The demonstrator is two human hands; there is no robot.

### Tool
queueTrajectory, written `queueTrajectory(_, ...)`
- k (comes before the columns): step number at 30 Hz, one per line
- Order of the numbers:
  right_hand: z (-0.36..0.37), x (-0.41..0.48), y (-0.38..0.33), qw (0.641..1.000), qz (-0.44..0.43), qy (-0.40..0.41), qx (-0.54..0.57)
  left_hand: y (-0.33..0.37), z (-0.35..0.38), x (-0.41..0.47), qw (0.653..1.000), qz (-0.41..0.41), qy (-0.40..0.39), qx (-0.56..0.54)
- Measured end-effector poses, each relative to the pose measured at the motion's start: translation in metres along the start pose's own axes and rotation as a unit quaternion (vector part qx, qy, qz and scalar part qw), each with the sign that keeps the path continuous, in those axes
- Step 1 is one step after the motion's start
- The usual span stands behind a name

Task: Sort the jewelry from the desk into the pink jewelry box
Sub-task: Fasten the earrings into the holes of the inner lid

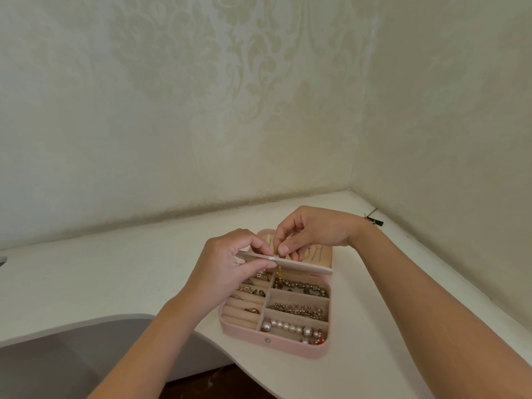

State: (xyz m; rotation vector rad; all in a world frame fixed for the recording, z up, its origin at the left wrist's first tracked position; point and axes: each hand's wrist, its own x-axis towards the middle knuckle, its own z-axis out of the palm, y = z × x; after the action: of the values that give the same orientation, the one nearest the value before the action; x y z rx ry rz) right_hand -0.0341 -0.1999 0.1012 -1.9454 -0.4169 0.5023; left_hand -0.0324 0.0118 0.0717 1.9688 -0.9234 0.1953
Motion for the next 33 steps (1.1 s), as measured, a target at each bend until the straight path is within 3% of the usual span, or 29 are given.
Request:
queueTrajectory(18,0.003,-0.001,0.001,0.999,0.023,-0.035,0.013,-0.004,0.005,-0.009,0.999,0.033,0.004,0.001)
queueTrajectory(33,0.027,-0.012,-0.013,0.986,-0.007,0.024,-0.167,-0.002,0.004,-0.009,1.000,0.003,0.005,0.011)
